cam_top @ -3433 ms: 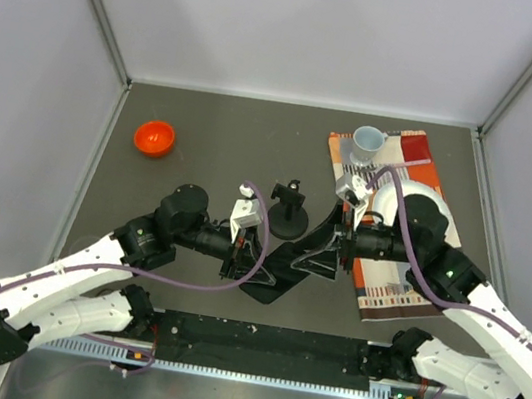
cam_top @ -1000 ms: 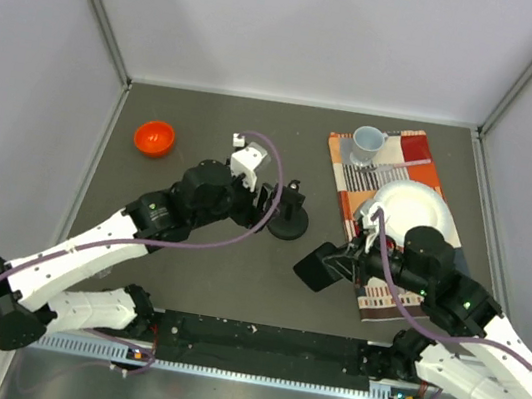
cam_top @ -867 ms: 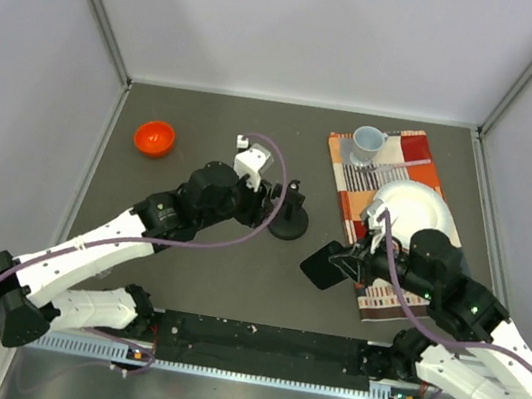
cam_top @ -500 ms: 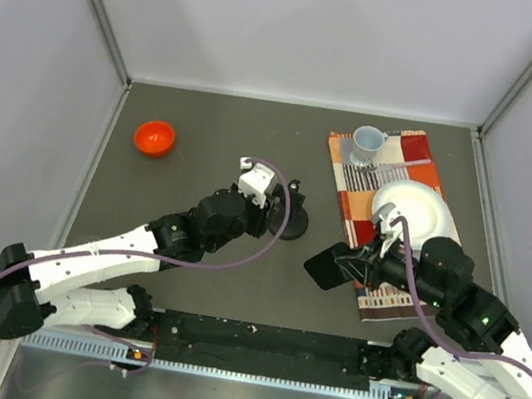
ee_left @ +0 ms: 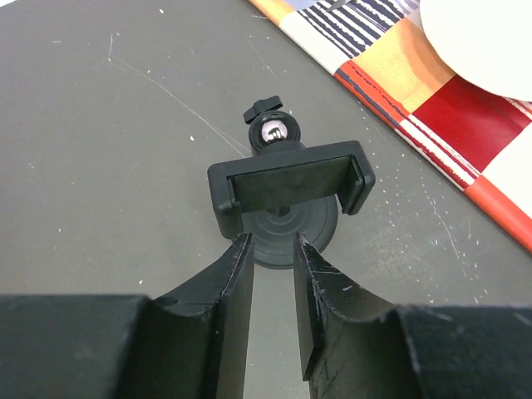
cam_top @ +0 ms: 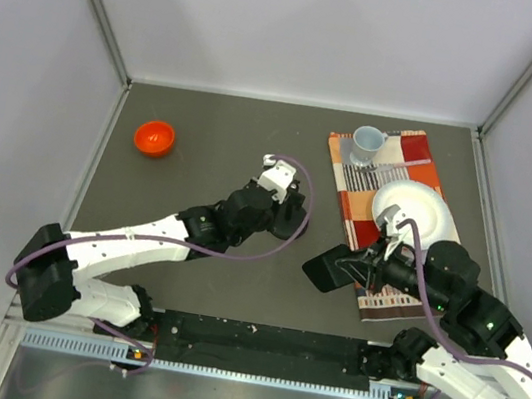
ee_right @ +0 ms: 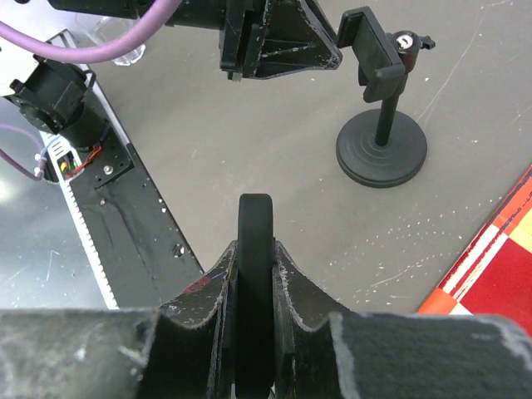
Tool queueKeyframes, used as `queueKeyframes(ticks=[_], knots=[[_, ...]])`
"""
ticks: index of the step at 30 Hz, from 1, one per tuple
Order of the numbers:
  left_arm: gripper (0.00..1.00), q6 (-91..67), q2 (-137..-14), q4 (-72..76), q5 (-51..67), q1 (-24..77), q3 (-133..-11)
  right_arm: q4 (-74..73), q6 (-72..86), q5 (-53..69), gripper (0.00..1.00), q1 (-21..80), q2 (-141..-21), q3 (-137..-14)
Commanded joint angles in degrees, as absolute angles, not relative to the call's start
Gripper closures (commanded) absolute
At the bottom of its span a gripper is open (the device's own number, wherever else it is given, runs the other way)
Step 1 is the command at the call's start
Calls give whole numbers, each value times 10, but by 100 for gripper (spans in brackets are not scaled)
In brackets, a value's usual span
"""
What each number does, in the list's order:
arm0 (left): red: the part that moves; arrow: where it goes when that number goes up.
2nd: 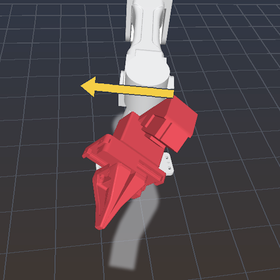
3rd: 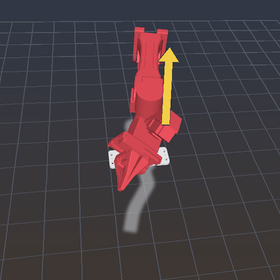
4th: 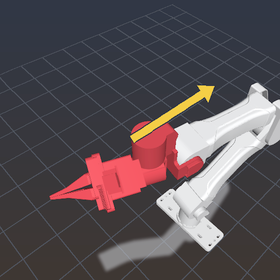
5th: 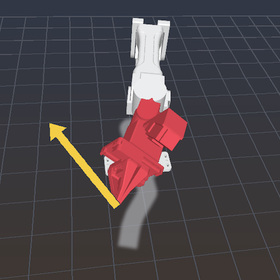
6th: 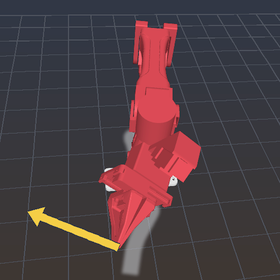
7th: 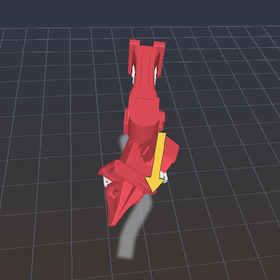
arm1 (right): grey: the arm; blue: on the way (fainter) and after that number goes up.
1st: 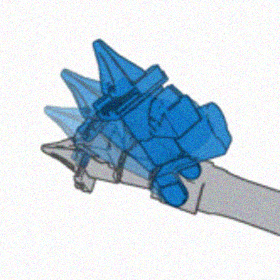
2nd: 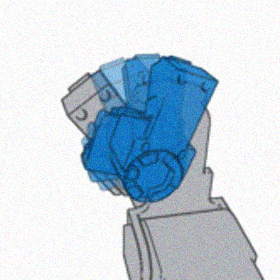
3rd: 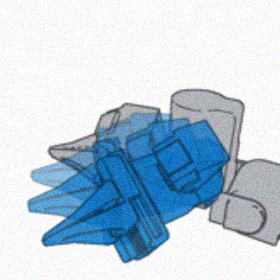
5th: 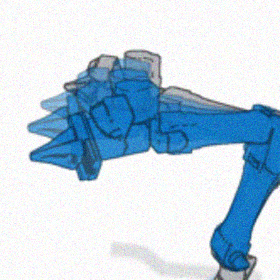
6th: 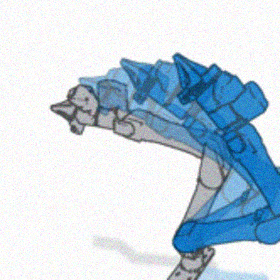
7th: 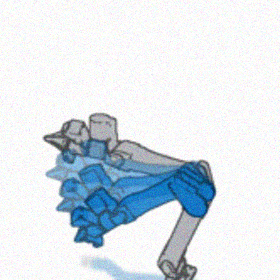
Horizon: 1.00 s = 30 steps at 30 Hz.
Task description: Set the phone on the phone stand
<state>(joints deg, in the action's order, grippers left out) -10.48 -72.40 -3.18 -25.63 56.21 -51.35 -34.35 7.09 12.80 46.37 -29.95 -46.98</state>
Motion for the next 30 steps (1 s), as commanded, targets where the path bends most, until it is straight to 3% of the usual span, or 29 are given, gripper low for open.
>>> queueKeyframes(ticks=[1, 10, 23, 30], knots=[[69, -108, -725, -18, -272, 555, -533, -299, 82, 135, 100, 467, -282, -495], [67, -82, -713, -5, -197, 508, -517, -297, 84, 131, 100, 467, -286, -496], [79, -66, -712, 19, -181, 507, -517, -294, 88, 134, 100, 467, -288, -492], [79, -65, -725, 11, -195, 507, -520, -293, 86, 135, 100, 467, -296, -499]])
